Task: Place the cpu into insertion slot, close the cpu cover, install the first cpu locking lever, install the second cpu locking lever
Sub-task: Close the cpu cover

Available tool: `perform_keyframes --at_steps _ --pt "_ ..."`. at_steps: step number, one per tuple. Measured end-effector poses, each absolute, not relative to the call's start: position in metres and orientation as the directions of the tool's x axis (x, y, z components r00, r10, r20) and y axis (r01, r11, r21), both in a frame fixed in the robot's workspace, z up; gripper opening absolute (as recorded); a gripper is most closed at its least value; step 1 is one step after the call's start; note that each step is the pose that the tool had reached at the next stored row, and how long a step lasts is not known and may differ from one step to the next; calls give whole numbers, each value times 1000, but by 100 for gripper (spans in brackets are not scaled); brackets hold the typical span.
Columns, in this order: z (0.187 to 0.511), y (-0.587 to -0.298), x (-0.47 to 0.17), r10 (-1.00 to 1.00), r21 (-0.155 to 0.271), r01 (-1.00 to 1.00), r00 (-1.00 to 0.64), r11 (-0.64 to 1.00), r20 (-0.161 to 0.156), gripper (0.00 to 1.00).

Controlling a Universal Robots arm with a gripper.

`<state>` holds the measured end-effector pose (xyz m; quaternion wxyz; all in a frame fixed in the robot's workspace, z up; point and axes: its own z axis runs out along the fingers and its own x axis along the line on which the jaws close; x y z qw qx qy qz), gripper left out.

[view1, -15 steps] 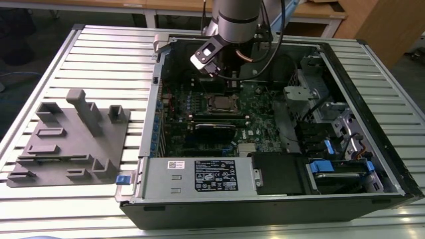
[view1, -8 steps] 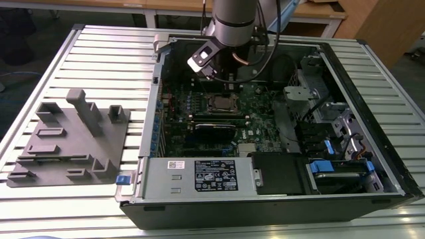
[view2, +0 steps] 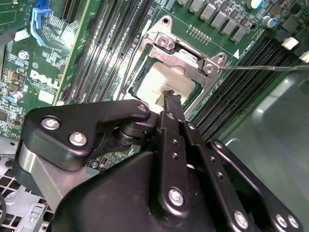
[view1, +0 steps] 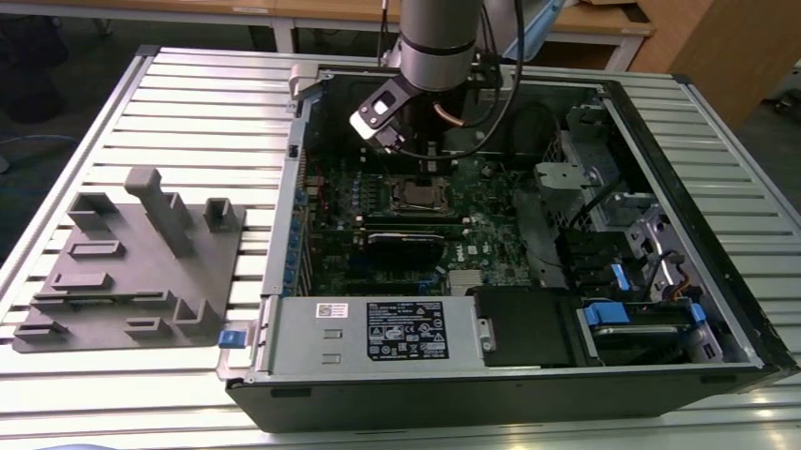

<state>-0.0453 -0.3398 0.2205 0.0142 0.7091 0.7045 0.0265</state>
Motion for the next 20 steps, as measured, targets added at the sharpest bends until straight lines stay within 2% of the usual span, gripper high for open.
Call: perform_keyframes --at_steps 11,20 --pt "221 -340 -45 1000 57 998 -6 5 18 11" --pt "220 -340 -45 990 57 989 -137 136 18 11"
